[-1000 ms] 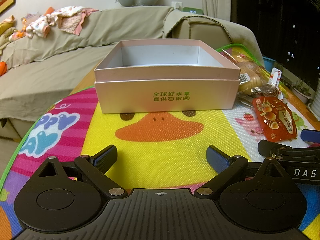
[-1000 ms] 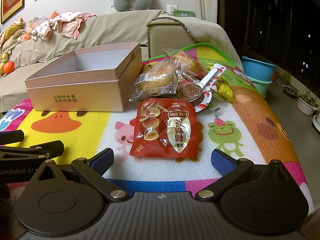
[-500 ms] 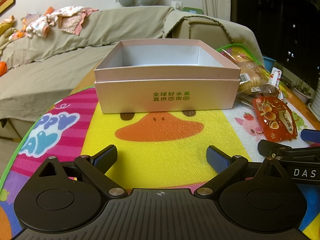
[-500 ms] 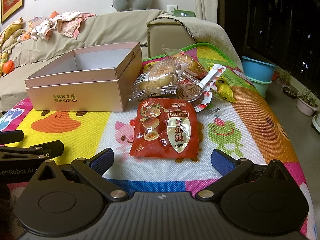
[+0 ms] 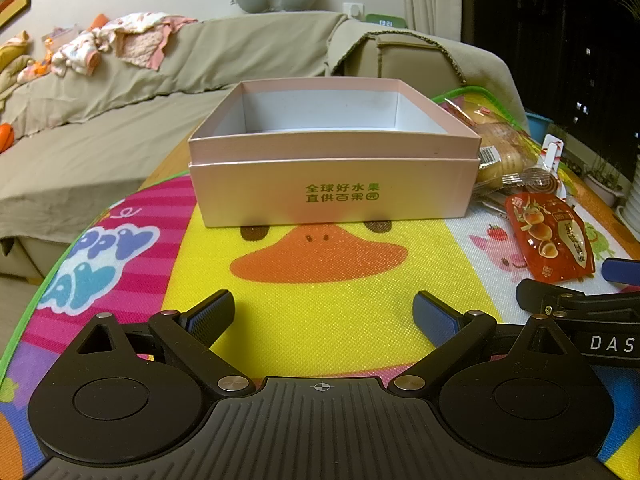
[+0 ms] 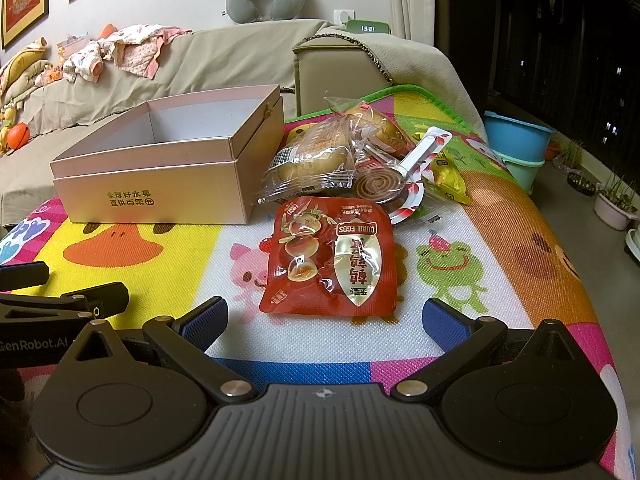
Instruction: Organize objects
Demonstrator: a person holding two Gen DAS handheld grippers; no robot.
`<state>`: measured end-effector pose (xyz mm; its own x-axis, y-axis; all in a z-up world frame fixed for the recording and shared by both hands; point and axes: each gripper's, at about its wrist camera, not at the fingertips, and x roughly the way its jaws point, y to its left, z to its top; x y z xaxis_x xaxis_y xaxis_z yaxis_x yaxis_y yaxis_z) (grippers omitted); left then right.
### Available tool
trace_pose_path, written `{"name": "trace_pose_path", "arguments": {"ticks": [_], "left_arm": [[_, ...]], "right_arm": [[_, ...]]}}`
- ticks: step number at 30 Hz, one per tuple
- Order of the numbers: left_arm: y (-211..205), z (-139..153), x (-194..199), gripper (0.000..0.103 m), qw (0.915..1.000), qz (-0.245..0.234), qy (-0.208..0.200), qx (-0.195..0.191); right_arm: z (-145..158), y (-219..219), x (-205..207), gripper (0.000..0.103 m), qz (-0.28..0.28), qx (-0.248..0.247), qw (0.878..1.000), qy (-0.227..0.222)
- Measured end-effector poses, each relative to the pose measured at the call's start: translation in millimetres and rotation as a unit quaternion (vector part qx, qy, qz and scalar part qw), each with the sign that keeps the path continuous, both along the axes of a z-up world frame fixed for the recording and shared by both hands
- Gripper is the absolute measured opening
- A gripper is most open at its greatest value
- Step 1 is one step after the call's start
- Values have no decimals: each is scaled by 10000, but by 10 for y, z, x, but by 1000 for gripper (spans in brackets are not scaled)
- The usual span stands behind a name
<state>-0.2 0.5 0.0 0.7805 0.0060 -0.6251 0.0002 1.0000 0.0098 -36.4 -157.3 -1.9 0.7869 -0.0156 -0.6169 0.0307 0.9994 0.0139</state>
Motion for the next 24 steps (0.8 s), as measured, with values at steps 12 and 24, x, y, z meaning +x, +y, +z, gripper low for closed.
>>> {"name": "trace_pose_path", "arguments": {"ticks": [12,24], "left_arm": [[-2,1,-1,100,10000,0,-2,0],[12,9,9,99,10000,-39,19,-24]], "right_arm": [[22,6,9,103,3,45,9999,153],[95,43,113,103,67,-28,9976,689]]}}
